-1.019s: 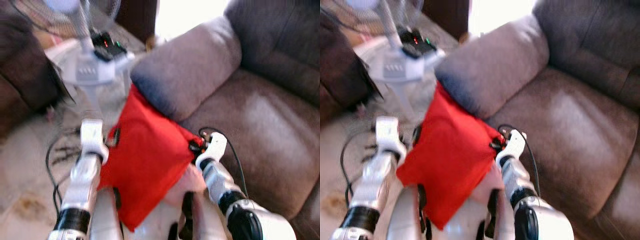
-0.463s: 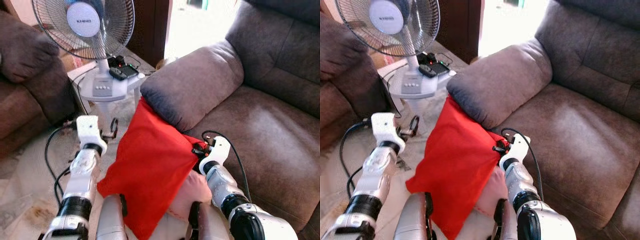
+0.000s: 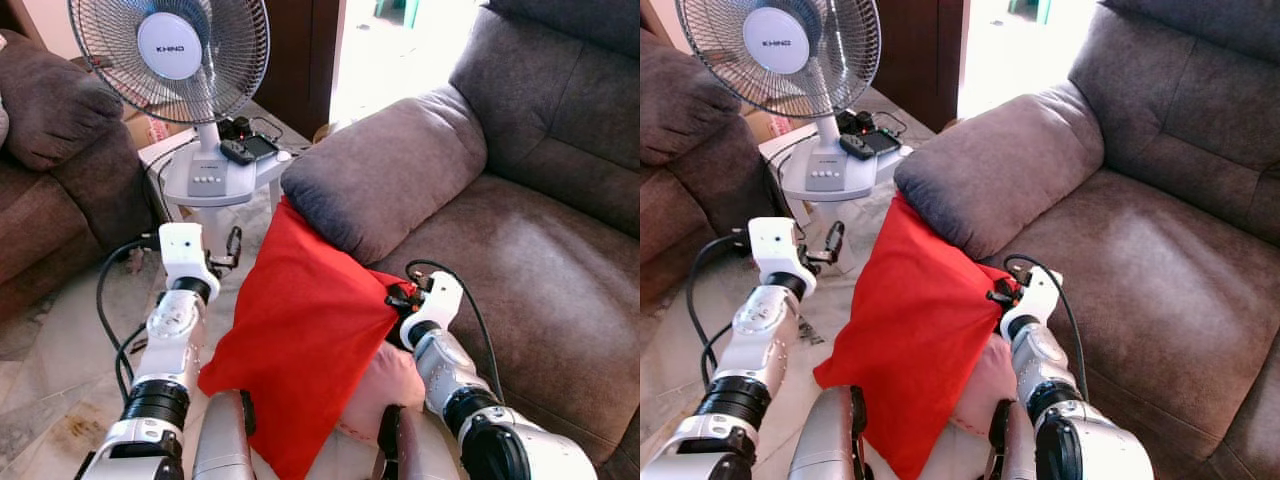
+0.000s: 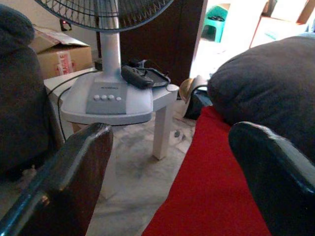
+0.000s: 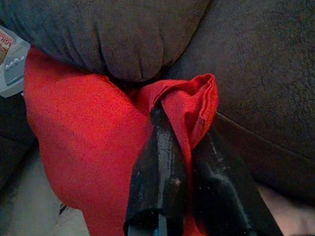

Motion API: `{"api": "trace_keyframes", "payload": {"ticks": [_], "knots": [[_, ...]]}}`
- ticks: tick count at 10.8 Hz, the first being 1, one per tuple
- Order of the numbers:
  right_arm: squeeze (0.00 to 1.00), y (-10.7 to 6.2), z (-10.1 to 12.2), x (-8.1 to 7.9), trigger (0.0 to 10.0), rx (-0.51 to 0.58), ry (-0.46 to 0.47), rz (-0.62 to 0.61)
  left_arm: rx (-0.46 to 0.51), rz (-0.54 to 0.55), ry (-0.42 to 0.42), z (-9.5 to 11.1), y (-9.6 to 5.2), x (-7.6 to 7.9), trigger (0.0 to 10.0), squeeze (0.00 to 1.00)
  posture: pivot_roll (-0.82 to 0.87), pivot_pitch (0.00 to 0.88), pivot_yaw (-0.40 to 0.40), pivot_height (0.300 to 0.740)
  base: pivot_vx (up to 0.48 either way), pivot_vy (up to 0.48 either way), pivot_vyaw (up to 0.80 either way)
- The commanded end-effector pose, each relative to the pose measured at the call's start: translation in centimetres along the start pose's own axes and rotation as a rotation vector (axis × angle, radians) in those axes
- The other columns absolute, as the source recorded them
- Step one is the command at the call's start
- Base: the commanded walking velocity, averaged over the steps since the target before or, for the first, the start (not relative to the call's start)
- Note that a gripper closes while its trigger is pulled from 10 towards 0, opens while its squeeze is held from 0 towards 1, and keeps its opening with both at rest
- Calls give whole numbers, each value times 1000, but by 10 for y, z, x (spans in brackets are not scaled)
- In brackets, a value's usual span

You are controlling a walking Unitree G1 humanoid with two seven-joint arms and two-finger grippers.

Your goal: Move the pillow to the sofa from floor

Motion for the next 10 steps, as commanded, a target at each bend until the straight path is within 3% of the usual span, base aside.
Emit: {"api": "trace_keyframes", "payload": {"ticks": [1,3,9,10], "knots": [[0,2,32,5,10000,126,-21,-7,-10,-18,8,-3,1,5,10000,0,107,0,-67,584,0,0,0],[0,1,33,8,10000,137,-36,-22,-5,-37,3,-3,3,12,10000,0,101,0,-64,633,0,0,0],[0,2,35,2,10000,145,-59,5,8,-32,1,0,5,10,10000,0,97,0,-59,740,0,0,0],[0,2,34,1,10000,143,-63,10,9,-36,2,0,5,11,10000,0,98,0,-58,740,0,0,0]]}}
Point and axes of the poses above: a point about 5 cm out from each wrist's last joint towards the gripper, its own y axis pointing out of the wrist towards the gripper, its own z axis along the axis of the wrist's last joint, x = y × z, the point moved 3 cm from there along y, pointing out of the wrist towards the gripper, and after that the axes turned 2 degrees about -y, right-handed, at the moved point
